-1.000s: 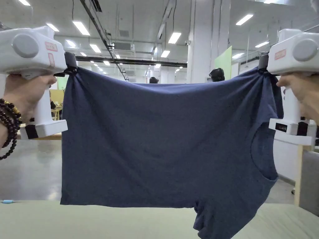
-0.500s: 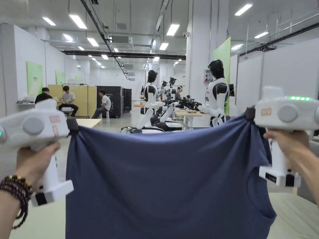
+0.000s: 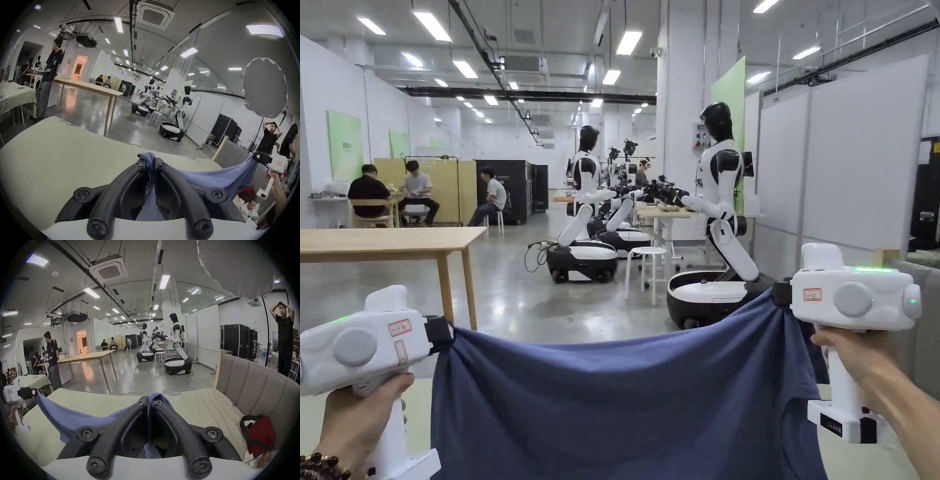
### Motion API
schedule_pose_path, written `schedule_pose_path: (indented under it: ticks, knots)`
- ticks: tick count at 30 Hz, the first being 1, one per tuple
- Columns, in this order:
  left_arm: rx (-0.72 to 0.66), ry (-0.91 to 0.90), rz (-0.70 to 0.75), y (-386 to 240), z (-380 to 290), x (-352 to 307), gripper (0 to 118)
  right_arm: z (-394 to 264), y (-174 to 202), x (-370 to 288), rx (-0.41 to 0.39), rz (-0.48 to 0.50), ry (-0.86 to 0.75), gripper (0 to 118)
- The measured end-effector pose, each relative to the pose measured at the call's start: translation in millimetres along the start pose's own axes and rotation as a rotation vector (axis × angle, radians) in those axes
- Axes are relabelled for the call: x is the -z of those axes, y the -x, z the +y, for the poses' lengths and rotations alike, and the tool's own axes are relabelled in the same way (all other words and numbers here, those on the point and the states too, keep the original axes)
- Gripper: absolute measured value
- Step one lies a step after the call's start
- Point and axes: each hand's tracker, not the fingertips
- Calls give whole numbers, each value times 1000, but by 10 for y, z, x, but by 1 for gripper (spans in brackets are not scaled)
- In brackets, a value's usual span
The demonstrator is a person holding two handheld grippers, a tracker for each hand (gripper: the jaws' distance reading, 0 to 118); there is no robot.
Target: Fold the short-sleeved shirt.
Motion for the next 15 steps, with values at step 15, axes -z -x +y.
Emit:
schedule_pose_path:
  ticks: [15]
  knots:
    - [4,21,-78,17,-1015,-2315,8,-1024,-21,-2157,-101,57,-60,4]
